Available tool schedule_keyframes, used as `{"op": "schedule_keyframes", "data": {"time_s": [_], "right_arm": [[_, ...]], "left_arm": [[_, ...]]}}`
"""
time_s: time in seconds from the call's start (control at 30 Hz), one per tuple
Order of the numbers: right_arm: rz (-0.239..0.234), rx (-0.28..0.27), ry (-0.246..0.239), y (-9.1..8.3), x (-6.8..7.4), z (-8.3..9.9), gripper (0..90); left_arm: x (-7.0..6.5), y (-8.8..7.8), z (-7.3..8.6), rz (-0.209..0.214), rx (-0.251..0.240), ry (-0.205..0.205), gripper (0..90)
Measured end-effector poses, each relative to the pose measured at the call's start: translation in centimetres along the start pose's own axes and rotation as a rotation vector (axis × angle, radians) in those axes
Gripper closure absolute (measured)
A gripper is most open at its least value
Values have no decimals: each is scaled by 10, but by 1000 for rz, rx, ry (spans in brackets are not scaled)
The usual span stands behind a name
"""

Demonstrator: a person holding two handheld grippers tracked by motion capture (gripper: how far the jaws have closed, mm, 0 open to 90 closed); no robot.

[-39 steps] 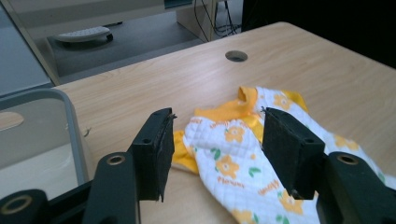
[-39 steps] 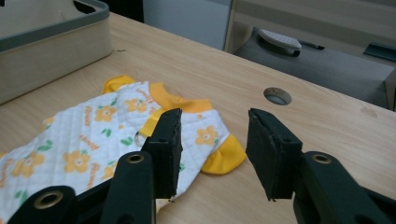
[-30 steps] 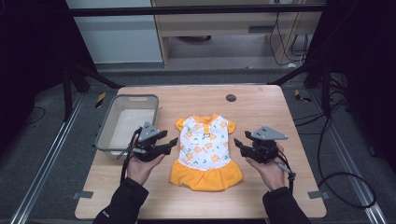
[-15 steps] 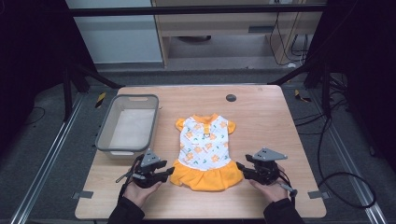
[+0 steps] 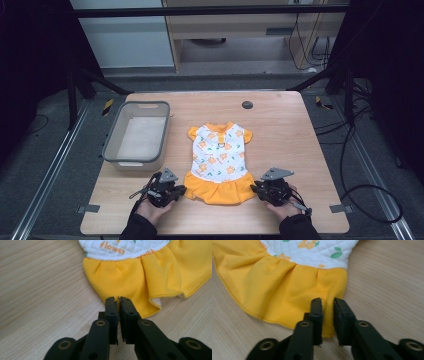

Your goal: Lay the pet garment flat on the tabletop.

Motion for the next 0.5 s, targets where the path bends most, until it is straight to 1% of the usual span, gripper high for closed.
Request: {"op": "schedule_keyframes", "data": {"time_s": [0.1,0.17,0.2,0.27,0.3,0.37,0.43,0.47,0.5], "right_arm": [[-17,14,4,-2,2,0,856],[-26,22,-1,-4,3,0,859],[-27,22,4,-6,4,0,860],[-24,21,-7,-10,4,1,859],[-26,17,-3,-12,4,2,860],[-24,25,-2,-17,4,7,860],[-21,40,-4,-18,5,12,852],[-29,44,0,-18,6,14,832],[-25,45,-6,-18,6,15,808]], "left_arm": [[-3,-1,1,6,9,-4,879],[-4,-3,2,4,14,7,884],[-5,-4,2,9,11,2,885],[-7,-8,4,14,8,1,885],[-7,-9,5,13,7,5,885],[-11,-11,8,24,9,3,884],[-14,-11,11,22,19,17,881],[-16,-11,12,18,20,26,875],[-17,-12,12,11,17,37,857]]}}
Point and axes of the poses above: each handheld gripper's, and its own axes: y roughly forward along the jaws, z roughly out of its underside, x roughly to its left, the point moved 7 cm from there along y, roughly forward along the jaws, and after that the axes turned 3 degrees about -y, right-handed, at the moved point
